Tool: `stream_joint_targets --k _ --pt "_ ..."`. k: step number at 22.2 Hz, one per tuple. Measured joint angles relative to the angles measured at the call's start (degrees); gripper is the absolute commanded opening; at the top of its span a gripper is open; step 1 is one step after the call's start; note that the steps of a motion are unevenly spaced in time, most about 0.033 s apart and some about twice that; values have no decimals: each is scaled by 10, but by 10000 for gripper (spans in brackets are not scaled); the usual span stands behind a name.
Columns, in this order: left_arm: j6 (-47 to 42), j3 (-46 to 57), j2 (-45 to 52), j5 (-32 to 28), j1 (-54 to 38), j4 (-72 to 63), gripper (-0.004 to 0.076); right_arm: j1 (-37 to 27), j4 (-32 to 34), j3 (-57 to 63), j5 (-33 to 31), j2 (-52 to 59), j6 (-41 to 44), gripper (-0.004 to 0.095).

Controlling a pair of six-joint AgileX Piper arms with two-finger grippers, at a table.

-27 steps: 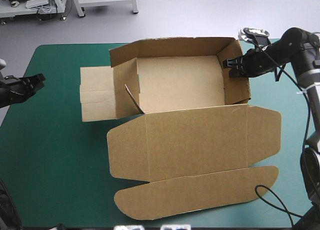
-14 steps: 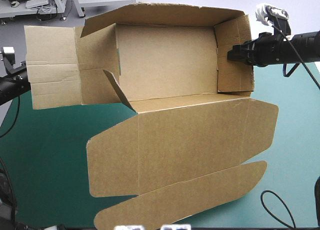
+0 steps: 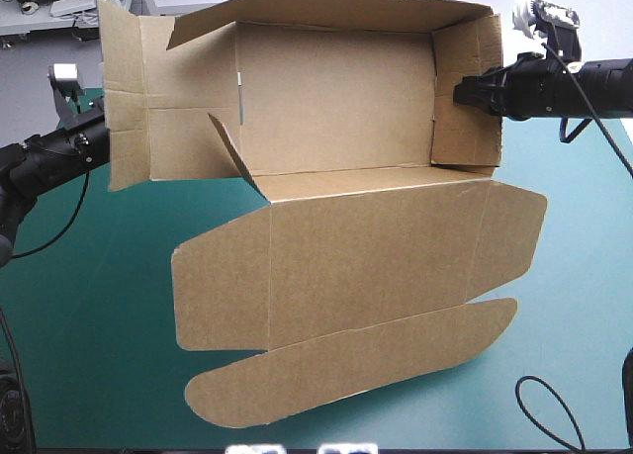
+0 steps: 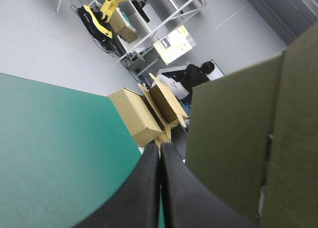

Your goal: Fold the box

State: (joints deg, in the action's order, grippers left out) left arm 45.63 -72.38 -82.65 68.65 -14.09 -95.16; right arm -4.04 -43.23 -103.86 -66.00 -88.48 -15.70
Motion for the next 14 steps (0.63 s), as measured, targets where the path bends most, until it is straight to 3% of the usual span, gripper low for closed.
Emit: stream_joint_targets --k 14 --pt "-34 -81 17 5 76 27 -9 0 32 0 28 -26 0 -14"
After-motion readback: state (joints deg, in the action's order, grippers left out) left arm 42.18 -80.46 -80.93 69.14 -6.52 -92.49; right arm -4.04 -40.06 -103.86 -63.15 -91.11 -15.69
